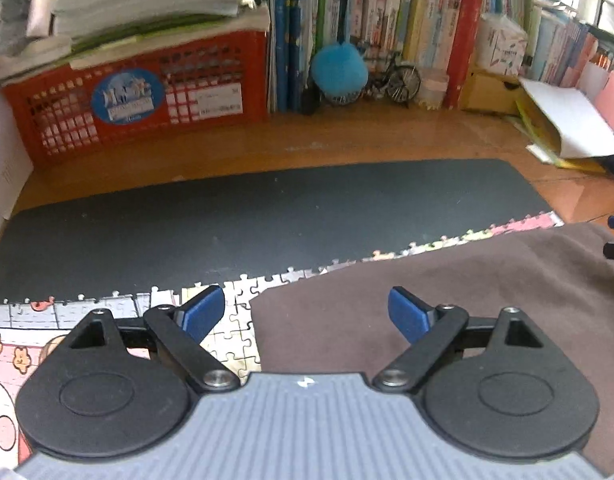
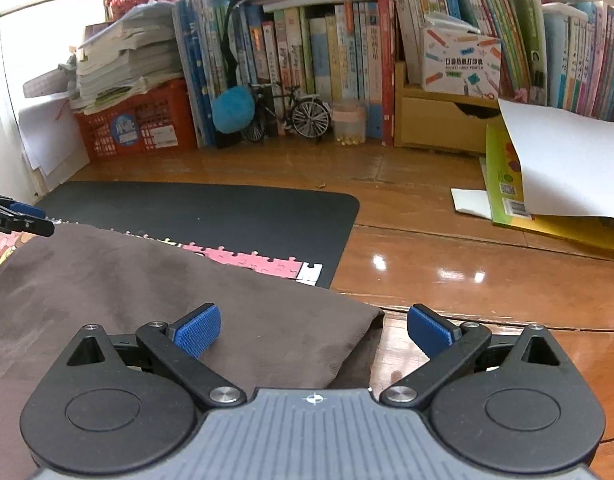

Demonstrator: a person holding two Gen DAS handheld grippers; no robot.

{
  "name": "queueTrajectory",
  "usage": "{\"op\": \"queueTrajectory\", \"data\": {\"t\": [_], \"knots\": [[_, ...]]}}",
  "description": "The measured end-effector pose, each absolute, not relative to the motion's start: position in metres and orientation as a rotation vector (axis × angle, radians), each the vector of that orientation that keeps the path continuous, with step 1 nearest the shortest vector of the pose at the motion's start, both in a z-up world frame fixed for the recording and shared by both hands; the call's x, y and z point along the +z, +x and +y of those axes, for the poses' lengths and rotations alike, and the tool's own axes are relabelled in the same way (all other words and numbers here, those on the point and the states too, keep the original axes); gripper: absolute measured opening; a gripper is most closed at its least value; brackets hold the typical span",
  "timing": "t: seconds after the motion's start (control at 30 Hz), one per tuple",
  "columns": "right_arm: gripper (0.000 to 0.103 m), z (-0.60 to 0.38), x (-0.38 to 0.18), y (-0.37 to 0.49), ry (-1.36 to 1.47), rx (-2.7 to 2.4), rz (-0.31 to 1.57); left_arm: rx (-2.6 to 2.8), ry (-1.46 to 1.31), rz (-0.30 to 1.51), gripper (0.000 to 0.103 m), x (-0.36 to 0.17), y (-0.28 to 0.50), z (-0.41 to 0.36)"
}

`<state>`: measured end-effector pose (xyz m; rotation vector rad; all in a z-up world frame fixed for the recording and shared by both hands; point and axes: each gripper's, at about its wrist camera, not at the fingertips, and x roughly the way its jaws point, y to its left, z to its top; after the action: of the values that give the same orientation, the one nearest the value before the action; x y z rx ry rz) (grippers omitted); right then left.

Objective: Fold clothes

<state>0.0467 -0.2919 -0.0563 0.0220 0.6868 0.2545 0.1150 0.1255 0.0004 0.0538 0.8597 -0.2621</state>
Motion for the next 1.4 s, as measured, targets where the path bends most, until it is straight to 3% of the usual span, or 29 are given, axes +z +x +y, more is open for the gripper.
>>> {"op": "queueTrajectory", "data": {"t": [0.13,0.23,0.4,0.5,0.57,0.6,0.67,0.7,0.73,0.83,1.0,1.07,1.13,1.2,1.27,1.33,1.4], "knots": [[0.101,-0.291,-0.063,0.052,0.028,0.257,0.686,-0.263,0.045,0.895,0.089,-0.014,0.119,0.124],[0.101,-0.289,-0.068,0.056,0.027,0.267,0.691,-0.291,0.029,0.899,0.078,-0.021,0.119,0.122],[0.101,-0.282,-0.077,0.061,0.021,0.291,0.714,-0.313,0.062,0.869,0.069,-0.025,0.115,0.114],[0.101,-0.278,-0.081,0.063,0.021,0.305,0.721,-0.310,0.066,0.857,0.055,-0.023,0.112,0.113],[0.099,-0.275,-0.083,0.062,0.013,0.310,0.706,-0.310,0.051,0.854,0.039,-0.023,0.112,0.115],[0.092,-0.274,-0.083,0.061,0.010,0.314,0.698,-0.312,0.039,0.854,0.037,-0.023,0.112,0.117],[0.063,-0.274,-0.081,0.059,0.010,0.306,0.685,-0.314,0.027,0.853,0.023,-0.022,0.112,0.117],[0.031,-0.274,-0.079,0.059,0.019,0.299,0.686,-0.312,0.024,0.853,0.019,-0.022,0.112,0.117],[0.023,-0.275,-0.078,0.059,0.028,0.293,0.687,-0.311,0.022,0.852,0.015,-0.022,0.111,0.116],[0.013,-0.280,-0.073,0.059,0.080,0.292,0.694,-0.300,0.041,0.846,0.009,-0.020,0.109,0.112],[0.015,-0.282,-0.063,0.053,0.086,0.306,0.668,-0.289,0.072,0.838,0.009,-0.018,0.106,0.110],[0.030,-0.284,-0.058,0.050,0.081,0.297,0.651,-0.288,0.073,0.839,0.009,-0.018,0.106,0.111],[0.081,-0.290,-0.056,0.051,0.087,0.277,0.649,-0.289,0.073,0.840,0.009,-0.019,0.107,0.111],[0.085,-0.295,-0.057,0.054,0.112,0.259,0.662,-0.287,0.074,0.842,0.009,-0.020,0.107,0.111],[0.073,-0.296,-0.061,0.056,0.125,0.274,0.696,-0.285,0.076,0.844,0.008,-0.020,0.107,0.110],[0.028,-0.291,-0.067,0.057,0.112,0.297,0.730,-0.284,0.082,0.842,0.008,-0.020,0.106,0.108],[0.016,-0.286,-0.071,0.056,0.090,0.277,0.725,-0.283,0.090,0.838,0.006,-0.019,0.105,0.107]]}}
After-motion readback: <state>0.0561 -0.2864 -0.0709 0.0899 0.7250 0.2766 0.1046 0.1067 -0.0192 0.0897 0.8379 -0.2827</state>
